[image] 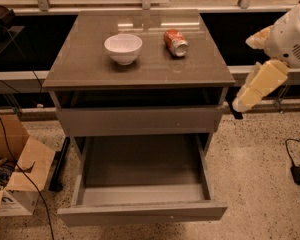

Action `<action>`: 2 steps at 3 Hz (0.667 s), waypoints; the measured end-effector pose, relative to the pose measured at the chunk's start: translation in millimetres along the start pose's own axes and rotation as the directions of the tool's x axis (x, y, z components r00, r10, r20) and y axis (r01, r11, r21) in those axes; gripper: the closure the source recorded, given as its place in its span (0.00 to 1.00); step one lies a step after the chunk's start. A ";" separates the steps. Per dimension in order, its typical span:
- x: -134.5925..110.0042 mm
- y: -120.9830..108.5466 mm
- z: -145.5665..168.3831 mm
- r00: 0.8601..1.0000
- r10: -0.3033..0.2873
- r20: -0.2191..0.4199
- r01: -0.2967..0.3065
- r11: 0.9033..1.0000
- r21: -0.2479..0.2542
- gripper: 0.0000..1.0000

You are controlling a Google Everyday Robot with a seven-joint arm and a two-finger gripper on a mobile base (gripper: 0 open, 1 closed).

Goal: Place coke can into middle drawer

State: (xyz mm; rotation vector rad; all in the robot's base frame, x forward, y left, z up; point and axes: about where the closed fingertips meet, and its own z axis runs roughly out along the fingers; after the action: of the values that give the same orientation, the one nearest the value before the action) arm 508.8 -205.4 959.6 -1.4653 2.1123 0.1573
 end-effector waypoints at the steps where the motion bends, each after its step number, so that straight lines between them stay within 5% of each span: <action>1: 6.6 -35.8 18.4 0.995 0.034 0.097 -0.033 0.999 -0.005 0.00; 2: 7.5 -42.6 25.1 0.993 0.042 0.113 -0.040 0.999 -0.013 0.00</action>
Offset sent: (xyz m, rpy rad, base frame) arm 0.0360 -0.0119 -0.0107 0.0972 -0.0222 -0.0057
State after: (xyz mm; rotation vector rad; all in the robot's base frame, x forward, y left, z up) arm 554.4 -218.5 943.9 -1.3863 2.0536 0.2614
